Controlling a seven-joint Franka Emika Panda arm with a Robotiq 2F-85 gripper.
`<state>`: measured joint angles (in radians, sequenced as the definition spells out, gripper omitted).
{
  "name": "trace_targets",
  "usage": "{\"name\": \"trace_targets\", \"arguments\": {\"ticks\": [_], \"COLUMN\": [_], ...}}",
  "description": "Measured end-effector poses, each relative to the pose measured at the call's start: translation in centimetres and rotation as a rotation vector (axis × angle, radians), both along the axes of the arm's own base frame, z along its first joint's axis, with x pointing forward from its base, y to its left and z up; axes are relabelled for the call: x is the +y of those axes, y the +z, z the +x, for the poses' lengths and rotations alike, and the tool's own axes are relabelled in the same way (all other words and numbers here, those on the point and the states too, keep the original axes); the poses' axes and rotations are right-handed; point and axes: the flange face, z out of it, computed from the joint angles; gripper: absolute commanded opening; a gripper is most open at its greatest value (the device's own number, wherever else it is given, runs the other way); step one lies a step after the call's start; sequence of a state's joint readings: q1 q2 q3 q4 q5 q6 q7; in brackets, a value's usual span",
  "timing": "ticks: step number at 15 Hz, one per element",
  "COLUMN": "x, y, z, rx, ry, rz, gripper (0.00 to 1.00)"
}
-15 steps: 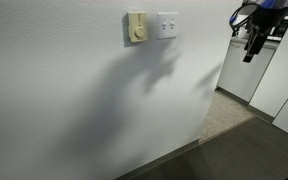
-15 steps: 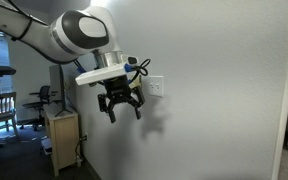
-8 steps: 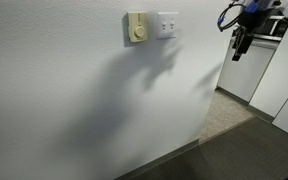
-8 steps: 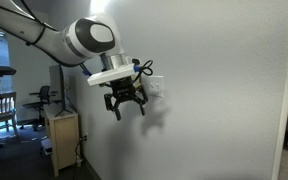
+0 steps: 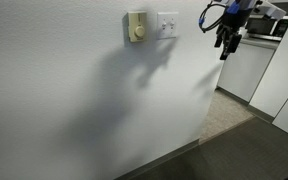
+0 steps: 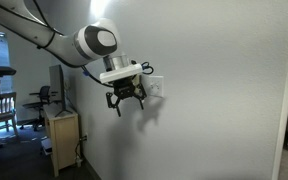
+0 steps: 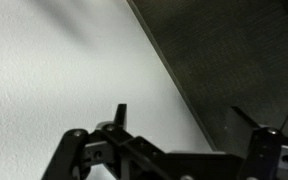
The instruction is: Turn off the left light switch
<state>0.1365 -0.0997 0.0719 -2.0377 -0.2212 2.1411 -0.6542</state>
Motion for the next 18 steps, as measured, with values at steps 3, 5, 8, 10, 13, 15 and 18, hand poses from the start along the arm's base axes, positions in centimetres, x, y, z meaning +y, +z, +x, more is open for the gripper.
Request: {"name": "trace_targets", "arguments": {"ticks": [3, 5, 8, 10, 13, 15, 18], "x": [0.7, 0.7, 0.8, 0.8, 1.0, 1.1, 1.5], "y": [0.0, -0.1, 0.0, 0.2, 0.8, 1.3, 2.1], "z": [0.6, 0.6, 0.7, 0.9, 1.3, 1.5, 1.9], "rx": [0.005, 0.006, -0.001, -0.025, -0.079, -0.112, -0.144], "ry": [0.051, 0.055, 0.05, 0.054, 0.083, 0.124, 0.234], "rz": [-0.009, -0.01, -0.006, -0.004, -0.009, -0.021, -0.044], "gripper": [1.0, 1.0, 1.0, 1.0, 1.0, 1.0, 1.0]}}
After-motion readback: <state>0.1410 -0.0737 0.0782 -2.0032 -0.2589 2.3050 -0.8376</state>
